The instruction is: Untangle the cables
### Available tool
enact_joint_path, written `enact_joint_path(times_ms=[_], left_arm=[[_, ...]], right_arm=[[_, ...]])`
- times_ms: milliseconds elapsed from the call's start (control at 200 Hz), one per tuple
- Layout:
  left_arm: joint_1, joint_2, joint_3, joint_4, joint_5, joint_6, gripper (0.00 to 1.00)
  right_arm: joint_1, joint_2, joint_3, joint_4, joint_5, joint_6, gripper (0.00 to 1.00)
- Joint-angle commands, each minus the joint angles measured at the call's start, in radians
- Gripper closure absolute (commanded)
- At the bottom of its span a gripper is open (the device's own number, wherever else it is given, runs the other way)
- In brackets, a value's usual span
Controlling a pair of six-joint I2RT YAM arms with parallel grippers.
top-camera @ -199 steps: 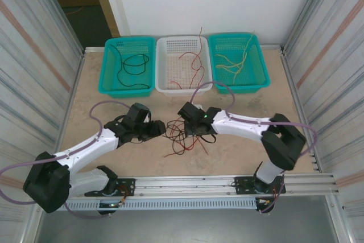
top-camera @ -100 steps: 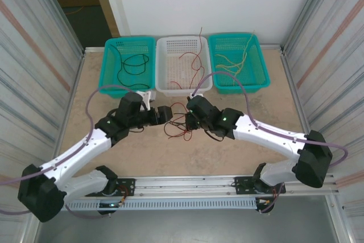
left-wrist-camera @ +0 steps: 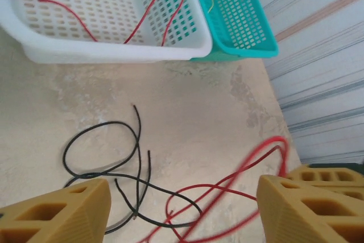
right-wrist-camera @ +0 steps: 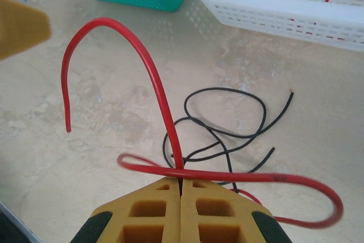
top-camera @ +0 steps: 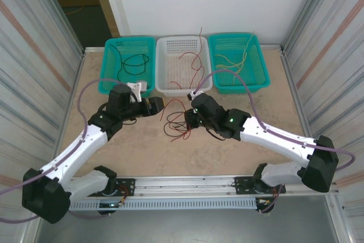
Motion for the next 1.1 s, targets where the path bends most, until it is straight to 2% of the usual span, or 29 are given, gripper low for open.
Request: enact_joint_path(times_ms=[0,291,556,651,842,1097], left_arm=[[0.003,0.032,-0.026,0.116,0.150,-0.054,0.37],[-0.002,0.083,-0.013,0.168,0.230,-0.060,0.43],[-0.002,0.065,-0.014,0.191,0.233,-0.068,0.34],[-0.002,0.055,-0.011,0.204,0.242,-0.078,0.34],[-0.002,0.051,-0.012,0.213,0.272,-0.091,0.39],[-0.007,0.021,-0.030,0.241,0.271,-0.121,0.39]], right_arm=[[0.006,-0.012,0.001,0.017,-0.017,-0.015,0.97],[0.006,0.000,0.001,0.038,-0.037,-0.007,0.97],[0.005,0.008,0.004,0.039,-0.031,-0.002,0.96],[-0.001,0.009,0.004,0.036,-0.035,0.001,0.96],[-0.008,0.012,-0.002,0.039,-0.040,0.011,0.96],[-0.035,0.027,-0.009,0.048,-0.067,0.021,0.96]])
